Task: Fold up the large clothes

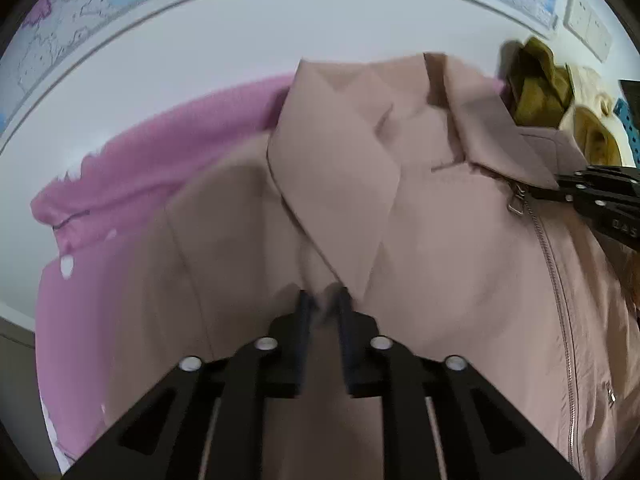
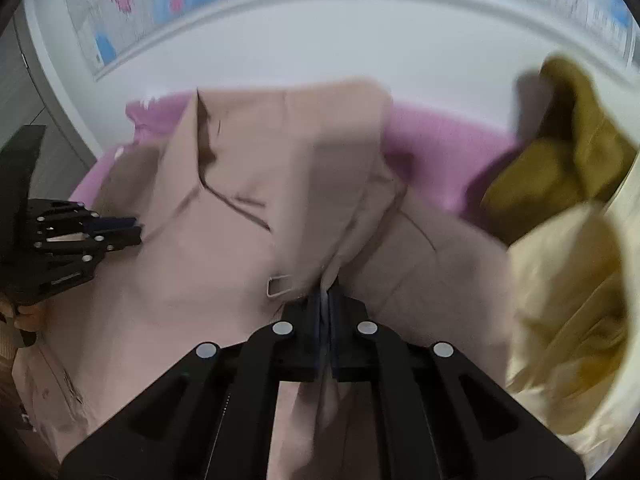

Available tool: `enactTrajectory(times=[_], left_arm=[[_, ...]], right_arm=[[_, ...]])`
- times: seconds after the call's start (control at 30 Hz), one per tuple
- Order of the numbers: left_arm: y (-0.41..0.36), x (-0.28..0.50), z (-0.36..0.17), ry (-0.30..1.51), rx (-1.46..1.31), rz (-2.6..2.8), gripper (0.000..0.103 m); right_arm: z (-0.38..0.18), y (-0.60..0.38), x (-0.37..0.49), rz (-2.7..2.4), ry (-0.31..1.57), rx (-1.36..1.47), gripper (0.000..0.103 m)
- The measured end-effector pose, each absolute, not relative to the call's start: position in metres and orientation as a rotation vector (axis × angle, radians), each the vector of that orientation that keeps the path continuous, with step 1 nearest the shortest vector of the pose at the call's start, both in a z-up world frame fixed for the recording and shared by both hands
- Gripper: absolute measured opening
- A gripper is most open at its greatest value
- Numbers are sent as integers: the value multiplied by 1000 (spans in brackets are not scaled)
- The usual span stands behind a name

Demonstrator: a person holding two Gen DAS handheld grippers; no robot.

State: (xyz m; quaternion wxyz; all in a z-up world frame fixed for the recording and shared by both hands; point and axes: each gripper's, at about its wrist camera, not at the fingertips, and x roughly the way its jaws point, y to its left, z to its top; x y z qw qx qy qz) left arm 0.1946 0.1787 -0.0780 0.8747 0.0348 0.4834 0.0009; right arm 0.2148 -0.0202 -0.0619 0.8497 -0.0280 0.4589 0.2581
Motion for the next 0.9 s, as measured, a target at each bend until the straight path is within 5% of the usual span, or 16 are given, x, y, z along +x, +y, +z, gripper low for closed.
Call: enactTrajectory(times=[0.17,0.3,0.4,0.43,0.47,0.67,0.9], left_arm=[[196,220,-59,931,81,119,5],[213,233,-63,923,-1,157,6],[212,223,-67,909,8,132,10],[210,216,-66,901,14,114,18],[208,211,-65,894,20,100,28],[184,175,-52,851,35,-41,38],[140,152,-56,882,87,-169,44]], right_arm=[[-19,-33,235,515,813,14,2],[-52,-19,254,455,915,-106,6],[-52,-37,243,433,904,-101,27],[-41,-54,231,436,868,-70,41],[-33,-66,221,435,845,-54,44],[5,-171,133,341,758,10,63],[-44,-265,44,171,908,159,83]])
